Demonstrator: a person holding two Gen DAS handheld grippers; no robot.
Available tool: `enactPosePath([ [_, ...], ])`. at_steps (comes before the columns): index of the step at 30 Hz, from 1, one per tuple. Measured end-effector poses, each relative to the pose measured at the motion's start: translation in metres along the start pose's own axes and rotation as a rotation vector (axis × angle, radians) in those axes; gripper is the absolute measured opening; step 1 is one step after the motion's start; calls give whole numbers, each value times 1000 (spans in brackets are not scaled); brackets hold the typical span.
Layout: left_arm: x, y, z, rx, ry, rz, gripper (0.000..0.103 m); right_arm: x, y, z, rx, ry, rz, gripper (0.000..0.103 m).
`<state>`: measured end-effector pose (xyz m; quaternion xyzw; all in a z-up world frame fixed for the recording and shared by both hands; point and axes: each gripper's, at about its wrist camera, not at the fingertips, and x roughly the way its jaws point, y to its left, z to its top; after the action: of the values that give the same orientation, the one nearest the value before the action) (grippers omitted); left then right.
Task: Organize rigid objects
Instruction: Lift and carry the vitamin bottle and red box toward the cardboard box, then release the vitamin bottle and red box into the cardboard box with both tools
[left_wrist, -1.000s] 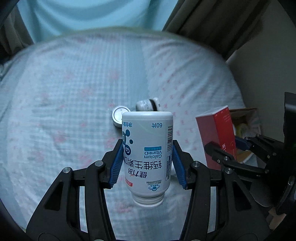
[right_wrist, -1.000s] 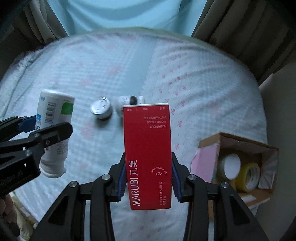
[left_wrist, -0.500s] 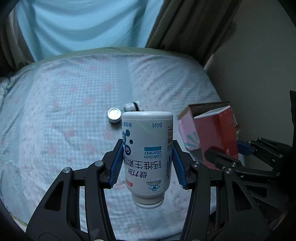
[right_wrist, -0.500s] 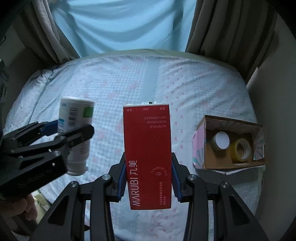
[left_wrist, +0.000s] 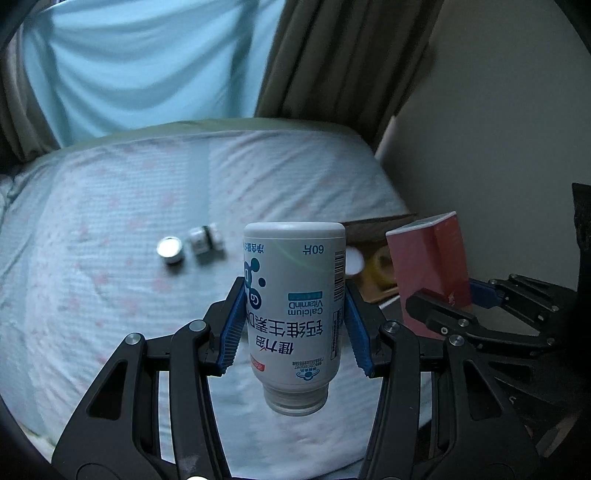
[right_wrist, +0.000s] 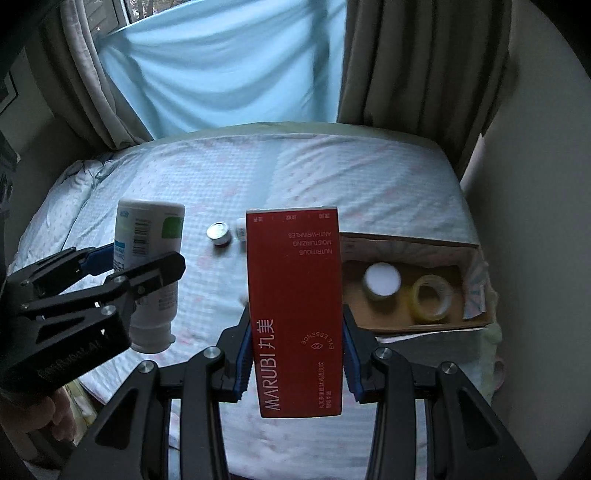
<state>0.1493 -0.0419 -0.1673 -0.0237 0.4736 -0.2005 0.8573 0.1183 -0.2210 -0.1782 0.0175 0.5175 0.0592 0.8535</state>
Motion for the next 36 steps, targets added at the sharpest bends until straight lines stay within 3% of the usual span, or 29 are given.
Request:
enactPosePath([
  [8, 35, -97, 13, -9, 0, 7, 46, -2, -101, -1, 7, -12, -13, 38],
  [17, 99, -157, 35, -10, 69, 8, 46, 37, -202, 2, 148, 33, -25, 38],
  [23, 157, -166, 48, -43, 137, 10, 46, 74, -251, 7, 214, 86, -61, 38],
  [36, 284, -125, 38, -94, 308, 90, 46, 179, -292, 7, 197, 228, -90, 38],
])
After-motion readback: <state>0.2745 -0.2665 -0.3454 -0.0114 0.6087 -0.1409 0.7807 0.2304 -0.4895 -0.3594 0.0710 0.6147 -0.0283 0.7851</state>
